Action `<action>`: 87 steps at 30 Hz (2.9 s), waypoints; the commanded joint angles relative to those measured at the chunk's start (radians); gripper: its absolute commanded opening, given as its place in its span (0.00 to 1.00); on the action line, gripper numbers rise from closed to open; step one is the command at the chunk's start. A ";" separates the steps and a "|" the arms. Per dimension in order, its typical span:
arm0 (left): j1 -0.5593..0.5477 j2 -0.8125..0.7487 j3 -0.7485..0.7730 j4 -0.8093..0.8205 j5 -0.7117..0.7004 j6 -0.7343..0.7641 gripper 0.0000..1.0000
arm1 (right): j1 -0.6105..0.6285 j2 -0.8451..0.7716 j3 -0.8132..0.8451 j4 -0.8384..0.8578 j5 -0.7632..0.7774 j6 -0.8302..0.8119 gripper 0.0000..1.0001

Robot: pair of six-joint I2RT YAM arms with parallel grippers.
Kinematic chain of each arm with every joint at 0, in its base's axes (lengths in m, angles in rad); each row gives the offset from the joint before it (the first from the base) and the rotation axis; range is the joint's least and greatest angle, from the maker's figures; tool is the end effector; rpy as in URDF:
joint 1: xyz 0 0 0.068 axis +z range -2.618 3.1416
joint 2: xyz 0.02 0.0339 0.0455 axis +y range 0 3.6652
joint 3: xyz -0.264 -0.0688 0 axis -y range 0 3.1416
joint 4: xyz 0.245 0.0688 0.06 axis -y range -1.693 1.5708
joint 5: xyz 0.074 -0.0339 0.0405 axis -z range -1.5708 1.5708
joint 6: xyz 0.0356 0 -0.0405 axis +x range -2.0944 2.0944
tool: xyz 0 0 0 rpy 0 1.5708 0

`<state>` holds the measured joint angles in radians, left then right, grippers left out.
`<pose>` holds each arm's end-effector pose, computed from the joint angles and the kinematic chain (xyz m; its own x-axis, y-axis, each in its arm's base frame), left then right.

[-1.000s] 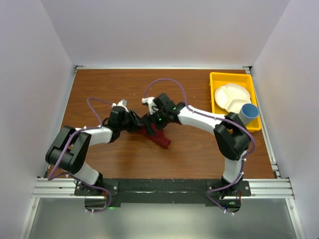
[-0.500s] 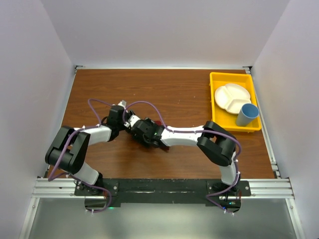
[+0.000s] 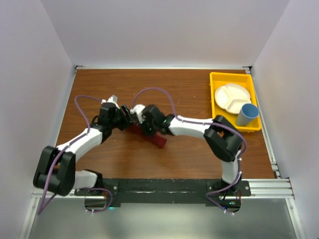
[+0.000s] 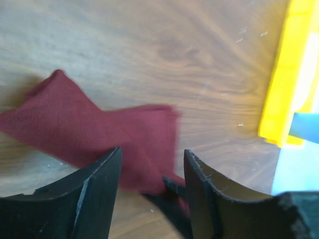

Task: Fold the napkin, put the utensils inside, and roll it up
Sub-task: Roll the napkin with the utensil

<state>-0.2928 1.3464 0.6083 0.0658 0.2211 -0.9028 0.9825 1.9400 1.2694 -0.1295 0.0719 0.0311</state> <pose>0.2543 -0.0848 0.1827 -0.7194 -0.5831 -0.3774 -0.1919 0.6891 -0.6988 0.2356 0.3486 0.1759 -0.4229 -0.5780 -0.6979 -0.7892 0.6134 -0.0299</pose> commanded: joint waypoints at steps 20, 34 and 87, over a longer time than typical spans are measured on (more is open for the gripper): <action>-0.016 -0.041 0.015 0.112 0.104 -0.004 0.52 | -0.410 0.284 0.088 0.004 -1.011 0.362 0.05; -0.055 0.014 -0.033 0.094 0.092 -0.090 0.52 | -0.409 0.283 0.085 0.042 -0.982 0.432 0.07; -0.055 0.272 -0.093 0.298 0.089 -0.102 0.36 | -0.381 0.102 0.196 -0.352 -0.638 0.096 0.70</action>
<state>-0.3485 1.5814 0.5400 0.4099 0.3325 -1.0149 0.5781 2.1117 1.4300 -0.3721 -0.7456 0.2459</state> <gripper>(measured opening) 0.356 0.661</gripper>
